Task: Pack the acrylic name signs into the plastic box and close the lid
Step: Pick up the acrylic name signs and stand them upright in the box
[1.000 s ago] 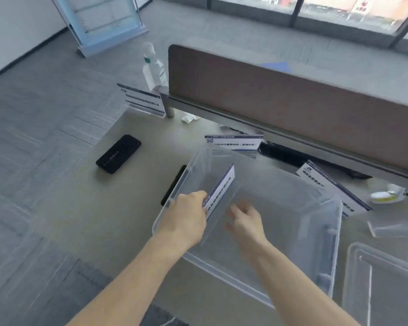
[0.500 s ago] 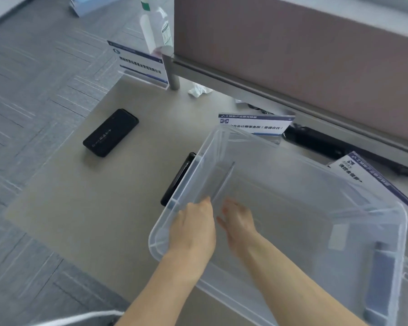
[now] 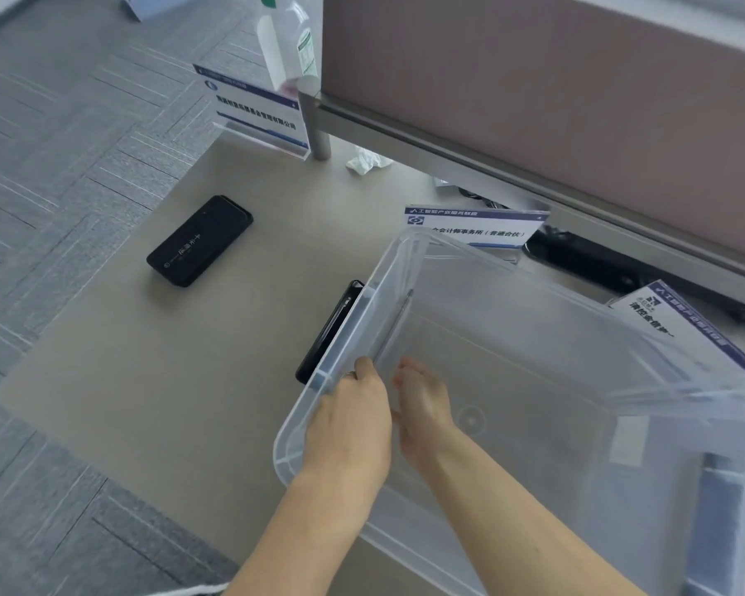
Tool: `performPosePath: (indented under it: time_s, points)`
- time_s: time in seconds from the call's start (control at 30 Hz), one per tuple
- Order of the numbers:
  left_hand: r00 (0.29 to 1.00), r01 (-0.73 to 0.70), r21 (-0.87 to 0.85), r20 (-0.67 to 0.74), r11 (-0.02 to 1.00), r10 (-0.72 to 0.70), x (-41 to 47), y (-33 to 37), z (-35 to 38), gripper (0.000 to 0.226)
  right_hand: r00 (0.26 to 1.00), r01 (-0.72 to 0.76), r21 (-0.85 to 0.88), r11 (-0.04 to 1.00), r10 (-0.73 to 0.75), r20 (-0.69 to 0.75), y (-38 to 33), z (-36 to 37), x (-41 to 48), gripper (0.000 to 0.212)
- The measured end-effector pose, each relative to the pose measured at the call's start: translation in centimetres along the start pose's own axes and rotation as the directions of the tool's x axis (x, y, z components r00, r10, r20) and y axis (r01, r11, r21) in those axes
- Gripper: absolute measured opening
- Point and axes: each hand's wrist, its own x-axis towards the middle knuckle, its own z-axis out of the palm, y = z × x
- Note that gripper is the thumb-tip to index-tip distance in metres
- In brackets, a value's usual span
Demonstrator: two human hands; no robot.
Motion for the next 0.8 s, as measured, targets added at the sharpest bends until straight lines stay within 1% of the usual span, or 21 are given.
performPosePath:
  time_s: [0.13, 0.27, 0.4, 0.5, 0.53, 0.57, 0.63, 0.67, 0.73, 0.8]
  points:
    - [1.0, -0.001, 0.023, 0.006, 1.0, 0.0, -0.1, 0.1, 0.1, 0.047, 1.0, 0.004, -0.004, 1.0, -0.004, 0.001, 0.1, 0.3, 0.1, 0.042]
    - [1.0, 0.002, 0.054, 0.019, 0.999, -0.003, 0.0, 0.1, 0.1, 0.045, 1.0, -0.01, -0.024, 1.0, 0.01, -0.005, 0.2, 0.3, 0.1, 0.043]
    - [0.999, -0.012, 0.034, 0.038, 0.999, 0.011, -0.2, 0.0, -0.1, 0.045, 1.0, -0.018, -0.047, 0.999, 0.018, 0.018, 0.9, 0.3, 0.8, 0.042]
    - [0.999, -0.009, 0.014, 0.05, 1.0, 0.008, -0.6, 0.1, -0.8, 0.052, 0.999, -0.016, -0.021, 1.0, 0.017, 0.05, 1.0, -0.1, 0.9, 0.034]
    - [0.999, -0.005, 0.01, 0.052, 1.0, 0.005, -1.1, 0.4, -1.4, 0.054, 0.999, -0.005, 0.008, 1.0, 0.005, 0.045, 0.8, -0.2, 0.4, 0.034]
    - [0.999, -0.008, 0.008, 0.054, 1.0, 0.007, -1.7, 0.7, -2.3, 0.055, 0.999, 0.007, 0.03, 1.0, -0.008, 0.031, 0.4, -0.6, -0.2, 0.04]
    - [0.999, -0.041, -0.02, 0.028, 0.999, 0.041, -3.2, 1.6, -4.7, 0.046, 0.998, 0.059, 0.04, 0.997, -0.059, 0.001, -0.8, -1.7, -2.6, 0.053]
    - [0.998, -0.068, -0.052, 0.003, 0.996, 0.068, -4.0, 2.2, -6.1, 0.041, 0.995, 0.098, 0.042, 0.994, -0.098, -0.006, -1.6, -2.6, -4.0, 0.055]
    - [0.99, -0.142, -0.145, -0.047, 0.979, 0.136, -5.5, 3.8, -9.1, 0.046, 0.98, 0.2, 0.043, 0.979, -0.2, -0.003, -3.7, -5.2, -7.3, 0.054]
    - [0.962, -0.266, -0.237, -0.128, 0.934, 0.241, -6.7, 6.2, -12.0, 0.05, 0.942, 0.334, 0.045, 0.941, -0.334, -0.006, -6.0, -8.9, -10.8, 0.044]
